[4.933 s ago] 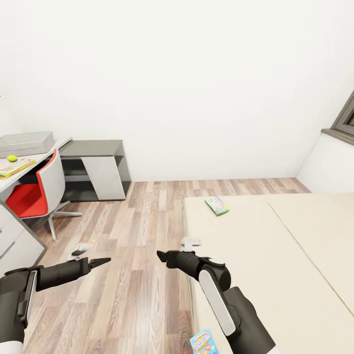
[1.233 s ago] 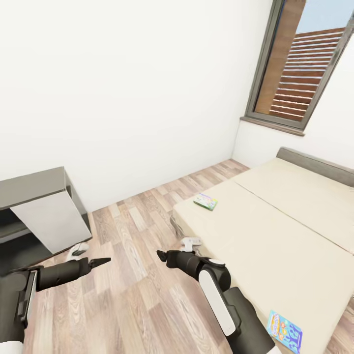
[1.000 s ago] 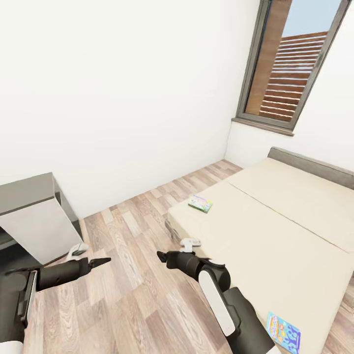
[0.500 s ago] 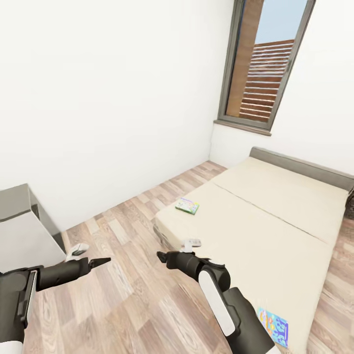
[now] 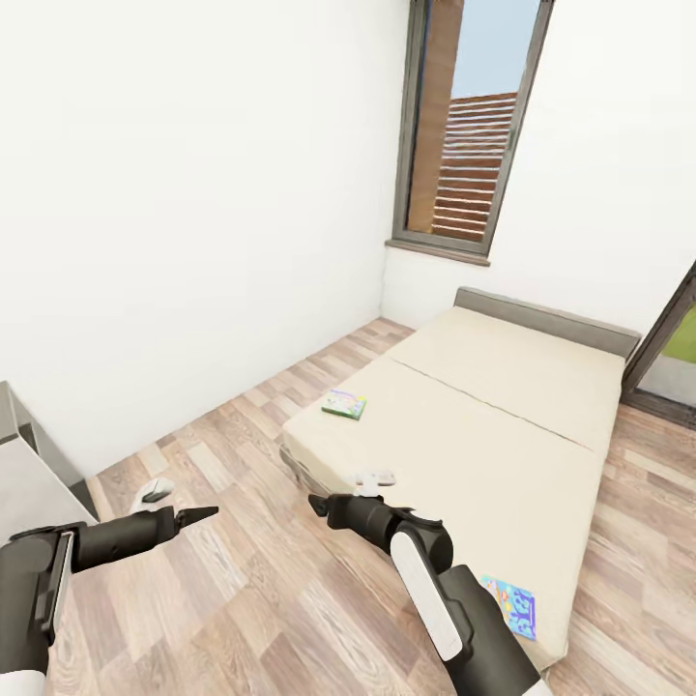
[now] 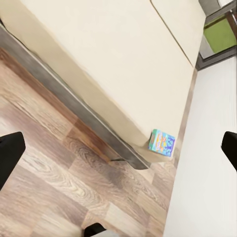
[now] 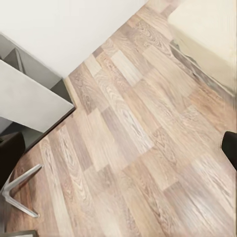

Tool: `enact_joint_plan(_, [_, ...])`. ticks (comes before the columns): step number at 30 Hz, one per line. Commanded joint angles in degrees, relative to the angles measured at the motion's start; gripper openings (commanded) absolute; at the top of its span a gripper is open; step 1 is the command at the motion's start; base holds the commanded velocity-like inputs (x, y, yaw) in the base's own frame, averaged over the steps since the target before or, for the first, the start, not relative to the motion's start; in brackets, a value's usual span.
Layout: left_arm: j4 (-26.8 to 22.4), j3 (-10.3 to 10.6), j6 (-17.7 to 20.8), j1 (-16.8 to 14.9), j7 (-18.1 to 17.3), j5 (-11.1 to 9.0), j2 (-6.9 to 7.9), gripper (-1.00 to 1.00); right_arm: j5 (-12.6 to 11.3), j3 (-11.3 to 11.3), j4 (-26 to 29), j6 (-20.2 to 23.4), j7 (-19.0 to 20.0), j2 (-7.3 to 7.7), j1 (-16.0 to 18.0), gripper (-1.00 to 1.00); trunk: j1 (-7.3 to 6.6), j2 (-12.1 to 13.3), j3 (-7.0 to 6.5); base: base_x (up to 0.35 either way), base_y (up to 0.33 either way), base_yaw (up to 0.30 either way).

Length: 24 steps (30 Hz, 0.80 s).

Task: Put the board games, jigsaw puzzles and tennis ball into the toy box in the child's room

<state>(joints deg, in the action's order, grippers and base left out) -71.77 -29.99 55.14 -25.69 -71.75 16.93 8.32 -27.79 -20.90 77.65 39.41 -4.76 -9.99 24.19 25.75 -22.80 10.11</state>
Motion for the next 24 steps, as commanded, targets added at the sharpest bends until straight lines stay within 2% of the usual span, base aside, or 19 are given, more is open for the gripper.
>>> enact_joint_plan(1, [-0.1,-0.1,0.5,-0.1,-0.6,0.6,-0.02,1.00,-0.6,-0.1,0.0,0.2,-0.5,-0.01,0.1,1.00,0.04,-0.1,0.05,-0.016,0.011,-0.222])
enact_joint_plan(24, [-0.1,-0.1,0.5,-0.1,-0.6,0.6,-0.01,1.00,-0.3,-0.1,-1.1,-0.2,-0.5,-0.01,0.1,1.00,0.04,-0.1,-1.51,-0.002,0.001,-0.222])
